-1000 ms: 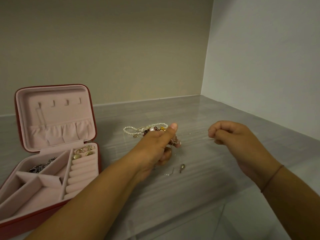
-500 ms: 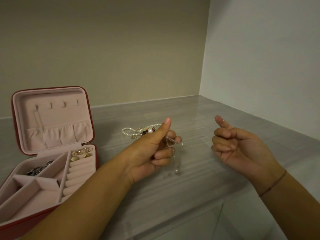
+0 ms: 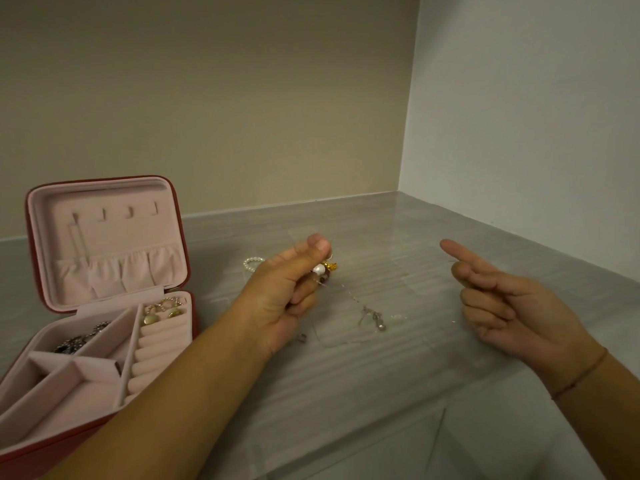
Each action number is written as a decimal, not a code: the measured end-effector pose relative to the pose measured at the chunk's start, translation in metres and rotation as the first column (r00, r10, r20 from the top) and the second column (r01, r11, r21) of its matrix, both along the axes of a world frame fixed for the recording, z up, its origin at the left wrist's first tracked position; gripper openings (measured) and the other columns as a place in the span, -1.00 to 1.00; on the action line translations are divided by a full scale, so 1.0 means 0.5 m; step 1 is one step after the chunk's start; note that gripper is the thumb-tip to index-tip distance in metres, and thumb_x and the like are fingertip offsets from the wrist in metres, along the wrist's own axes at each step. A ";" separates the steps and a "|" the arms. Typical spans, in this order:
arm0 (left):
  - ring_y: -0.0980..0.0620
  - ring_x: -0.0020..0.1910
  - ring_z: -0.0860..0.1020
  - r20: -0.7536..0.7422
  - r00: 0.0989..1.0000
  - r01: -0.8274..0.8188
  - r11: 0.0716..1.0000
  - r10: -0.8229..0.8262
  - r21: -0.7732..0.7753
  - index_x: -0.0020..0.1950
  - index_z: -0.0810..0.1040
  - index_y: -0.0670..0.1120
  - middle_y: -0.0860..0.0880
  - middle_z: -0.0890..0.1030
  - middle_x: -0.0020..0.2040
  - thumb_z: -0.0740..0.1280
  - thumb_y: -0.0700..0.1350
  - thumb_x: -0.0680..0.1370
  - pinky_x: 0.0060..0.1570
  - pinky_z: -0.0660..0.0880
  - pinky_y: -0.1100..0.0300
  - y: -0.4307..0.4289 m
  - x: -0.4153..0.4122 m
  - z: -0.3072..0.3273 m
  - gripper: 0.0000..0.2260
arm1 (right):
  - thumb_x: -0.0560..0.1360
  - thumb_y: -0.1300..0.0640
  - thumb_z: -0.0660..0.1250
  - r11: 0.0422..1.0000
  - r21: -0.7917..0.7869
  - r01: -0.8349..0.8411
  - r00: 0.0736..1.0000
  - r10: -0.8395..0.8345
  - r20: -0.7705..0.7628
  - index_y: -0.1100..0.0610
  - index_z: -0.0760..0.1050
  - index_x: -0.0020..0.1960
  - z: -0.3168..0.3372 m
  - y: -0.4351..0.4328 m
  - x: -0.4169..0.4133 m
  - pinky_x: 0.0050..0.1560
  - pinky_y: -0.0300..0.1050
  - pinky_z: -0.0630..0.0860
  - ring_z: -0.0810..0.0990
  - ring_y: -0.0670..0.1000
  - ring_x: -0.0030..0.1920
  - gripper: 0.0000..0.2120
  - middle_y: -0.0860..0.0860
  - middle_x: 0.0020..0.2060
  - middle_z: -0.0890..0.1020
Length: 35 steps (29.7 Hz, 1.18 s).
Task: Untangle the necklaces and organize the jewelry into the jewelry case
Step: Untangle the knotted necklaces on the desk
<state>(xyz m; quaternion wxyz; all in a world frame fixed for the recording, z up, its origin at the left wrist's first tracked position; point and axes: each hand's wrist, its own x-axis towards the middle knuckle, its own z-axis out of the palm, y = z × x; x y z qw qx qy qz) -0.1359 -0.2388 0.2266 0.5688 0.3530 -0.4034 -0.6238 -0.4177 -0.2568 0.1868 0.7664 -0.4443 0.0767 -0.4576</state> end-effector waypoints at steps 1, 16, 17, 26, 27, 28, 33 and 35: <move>0.21 -0.65 0.15 0.080 0.995 -0.059 0.998 0.061 -0.022 -0.11 0.60 -0.05 0.06 0.43 -0.39 0.45 -0.10 0.33 -0.66 0.08 0.39 0.001 -0.001 0.000 -0.84 | 0.60 0.31 -0.34 1.000 0.012 0.020 1.000 -0.020 -0.011 0.16 -0.17 0.51 0.001 0.004 -0.006 -0.25 -0.13 0.25 0.29 0.00 -0.31 -0.53 0.18 0.32 0.42; 0.15 -0.55 0.35 0.715 0.396 -0.254 0.817 0.576 -0.517 -0.30 0.56 0.06 0.10 0.39 -0.53 0.42 0.14 0.43 -0.44 0.15 0.24 -0.009 -0.002 -0.032 -0.79 | 0.58 0.39 0.10 0.695 -0.612 0.376 0.271 -0.715 -0.645 0.13 0.57 0.09 0.047 0.047 0.012 -0.56 -0.31 0.24 0.23 -0.08 -0.56 -0.68 0.09 -0.21 0.69; 0.15 -0.55 0.34 0.729 0.382 -0.243 0.823 0.568 -0.513 -0.29 0.56 0.05 0.10 0.39 -0.52 0.42 0.14 0.44 -0.44 0.16 0.24 -0.010 0.000 -0.033 -0.80 | 0.58 0.39 0.11 0.663 -0.655 0.362 0.216 -0.743 -0.633 0.12 0.59 0.05 0.044 0.046 0.015 -0.55 -0.31 0.26 0.26 -0.07 -0.56 -0.67 0.05 -0.24 0.69; 0.20 -0.41 0.43 0.712 0.552 -0.180 0.896 0.433 -0.406 -0.26 0.61 -0.02 0.16 0.52 -0.45 0.42 0.09 0.46 -0.34 0.29 0.26 -0.021 -0.004 -0.046 -0.79 | 0.53 0.44 0.13 0.644 -0.411 0.645 0.355 -0.729 -0.586 0.24 0.57 -0.04 0.019 0.035 0.011 -0.63 -0.29 0.21 0.31 -0.09 -0.58 -0.73 0.14 -0.28 0.56; 0.18 -0.39 0.45 0.705 0.566 -0.180 0.898 0.428 -0.401 -0.26 0.62 -0.02 0.15 0.53 -0.42 0.42 0.09 0.46 -0.33 0.30 0.26 -0.022 -0.004 -0.046 -0.79 | 0.54 0.44 0.13 0.636 -0.352 0.687 0.389 -0.731 -0.561 0.24 0.57 -0.05 0.018 0.031 0.007 -0.63 -0.30 0.20 0.31 -0.10 -0.57 -0.74 0.12 -0.29 0.54; 0.18 -0.37 0.46 0.704 0.571 -0.178 0.901 0.422 -0.396 -0.26 0.63 -0.02 0.15 0.53 -0.41 0.42 0.09 0.46 -0.31 0.30 0.26 -0.022 -0.003 -0.046 -0.79 | 0.54 0.43 0.13 0.626 -0.296 0.721 0.414 -0.733 -0.540 0.24 0.56 -0.06 0.018 0.027 0.002 -0.63 -0.30 0.21 0.33 -0.10 -0.56 -0.74 0.11 -0.29 0.52; 0.22 -0.49 0.38 0.734 0.548 -0.152 0.911 0.401 -0.384 -0.37 0.59 0.01 0.21 0.44 -0.54 0.44 0.15 0.41 -0.31 0.27 0.23 -0.017 -0.002 -0.048 -0.73 | 0.54 0.39 0.11 0.637 0.038 0.770 0.591 -0.690 -0.417 0.16 0.50 -0.04 0.028 0.006 -0.013 -0.60 -0.35 0.28 0.35 -0.15 -0.58 -0.76 0.03 -0.33 0.49; 0.21 -0.56 0.36 0.785 0.512 -0.100 0.932 0.348 -0.348 -0.36 0.59 0.05 0.17 0.39 -0.59 0.46 0.21 0.35 -0.34 0.25 0.25 -0.011 -0.001 -0.045 -0.74 | 0.38 0.39 0.33 0.696 0.202 0.689 0.721 -0.627 -0.294 0.13 0.48 -0.01 0.032 0.002 -0.024 -0.60 -0.36 0.29 0.32 -0.16 -0.60 -0.75 0.00 -0.36 0.53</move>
